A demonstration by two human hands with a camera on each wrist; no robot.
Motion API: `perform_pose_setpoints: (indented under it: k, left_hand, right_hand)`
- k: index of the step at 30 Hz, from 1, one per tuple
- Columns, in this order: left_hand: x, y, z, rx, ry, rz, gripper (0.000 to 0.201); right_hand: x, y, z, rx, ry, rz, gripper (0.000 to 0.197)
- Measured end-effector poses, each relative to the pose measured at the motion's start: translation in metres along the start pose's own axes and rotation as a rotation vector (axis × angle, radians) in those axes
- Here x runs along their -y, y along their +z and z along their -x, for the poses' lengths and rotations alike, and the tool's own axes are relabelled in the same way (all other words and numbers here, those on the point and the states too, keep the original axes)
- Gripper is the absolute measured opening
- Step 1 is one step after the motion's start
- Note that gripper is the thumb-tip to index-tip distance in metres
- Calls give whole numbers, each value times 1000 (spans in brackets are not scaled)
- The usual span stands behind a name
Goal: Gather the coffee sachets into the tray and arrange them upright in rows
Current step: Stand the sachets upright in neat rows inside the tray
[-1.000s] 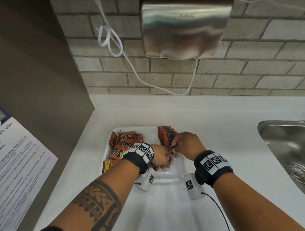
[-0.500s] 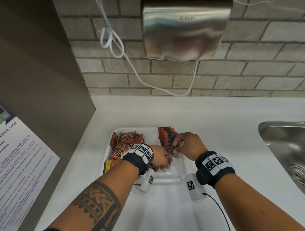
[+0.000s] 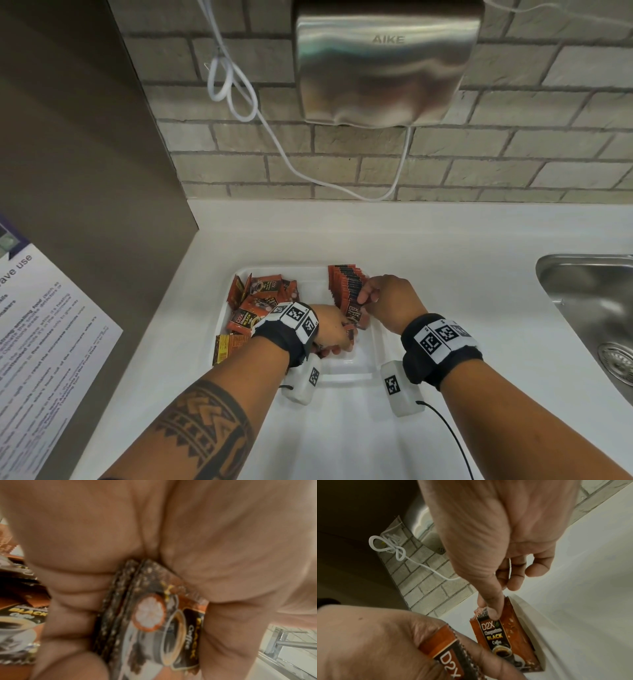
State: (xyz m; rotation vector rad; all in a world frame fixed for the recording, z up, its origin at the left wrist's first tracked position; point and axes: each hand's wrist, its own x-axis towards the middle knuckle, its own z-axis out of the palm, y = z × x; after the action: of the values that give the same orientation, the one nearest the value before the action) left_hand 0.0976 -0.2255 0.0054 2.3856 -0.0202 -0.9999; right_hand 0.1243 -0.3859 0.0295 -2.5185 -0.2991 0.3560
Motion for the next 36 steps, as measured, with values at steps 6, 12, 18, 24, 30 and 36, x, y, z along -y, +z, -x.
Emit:
perform_pose_setpoints:
  k: [6, 12, 18, 24, 30, 36]
  left_hand:
    - [-2, -2, -1, 18, -10, 4, 37]
    - [-2, -5, 3, 34, -2, -2, 36]
    - [4, -19, 17, 49, 32, 70, 31]
    - [17, -23, 23, 69, 223, 796, 24]
    - [20, -22, 24, -13, 310, 851, 34]
    - [27, -23, 28, -57, 322, 771, 43]
  right_hand:
    - [0, 0, -2, -1, 3, -11, 20]
    - [-1, -3, 2, -8, -35, -27, 22]
    - [-6, -7, 13, -76, -79, -91, 14]
    - [-2, -13, 19, 32, -103, -355, 14]
    - [7, -13, 12, 3, -152, -437, 15]
    - [11, -20, 12, 8, -150, -356, 3]
